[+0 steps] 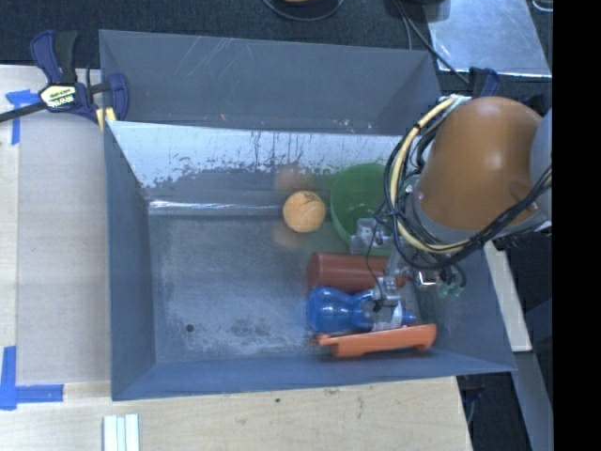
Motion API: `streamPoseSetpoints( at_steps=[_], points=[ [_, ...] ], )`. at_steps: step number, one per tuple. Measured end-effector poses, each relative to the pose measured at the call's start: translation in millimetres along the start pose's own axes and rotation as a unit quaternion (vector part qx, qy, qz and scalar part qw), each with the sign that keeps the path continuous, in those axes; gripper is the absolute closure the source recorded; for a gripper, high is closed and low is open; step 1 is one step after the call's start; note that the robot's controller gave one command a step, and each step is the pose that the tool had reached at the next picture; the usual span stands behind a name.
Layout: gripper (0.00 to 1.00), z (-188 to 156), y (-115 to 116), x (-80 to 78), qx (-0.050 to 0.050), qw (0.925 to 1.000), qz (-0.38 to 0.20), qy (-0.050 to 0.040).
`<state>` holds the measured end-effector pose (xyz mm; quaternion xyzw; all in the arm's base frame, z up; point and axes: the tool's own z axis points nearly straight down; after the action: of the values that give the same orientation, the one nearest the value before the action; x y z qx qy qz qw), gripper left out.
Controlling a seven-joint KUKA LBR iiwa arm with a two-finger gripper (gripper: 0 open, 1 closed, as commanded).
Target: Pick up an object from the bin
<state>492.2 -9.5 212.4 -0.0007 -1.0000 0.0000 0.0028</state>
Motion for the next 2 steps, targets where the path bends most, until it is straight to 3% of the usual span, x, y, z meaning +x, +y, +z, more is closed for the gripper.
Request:
streamPoseSetpoints(
  at_steps=[1, 2],
  points=[
    [0.0, -4.2, -0.1, -1.7, 0.0, 1.0, 0.0, -0.0044],
    [0.0, 131.3, -48.2, 2.8, -0.005, 0.9987, -0.051, 0.005]
  ],
)
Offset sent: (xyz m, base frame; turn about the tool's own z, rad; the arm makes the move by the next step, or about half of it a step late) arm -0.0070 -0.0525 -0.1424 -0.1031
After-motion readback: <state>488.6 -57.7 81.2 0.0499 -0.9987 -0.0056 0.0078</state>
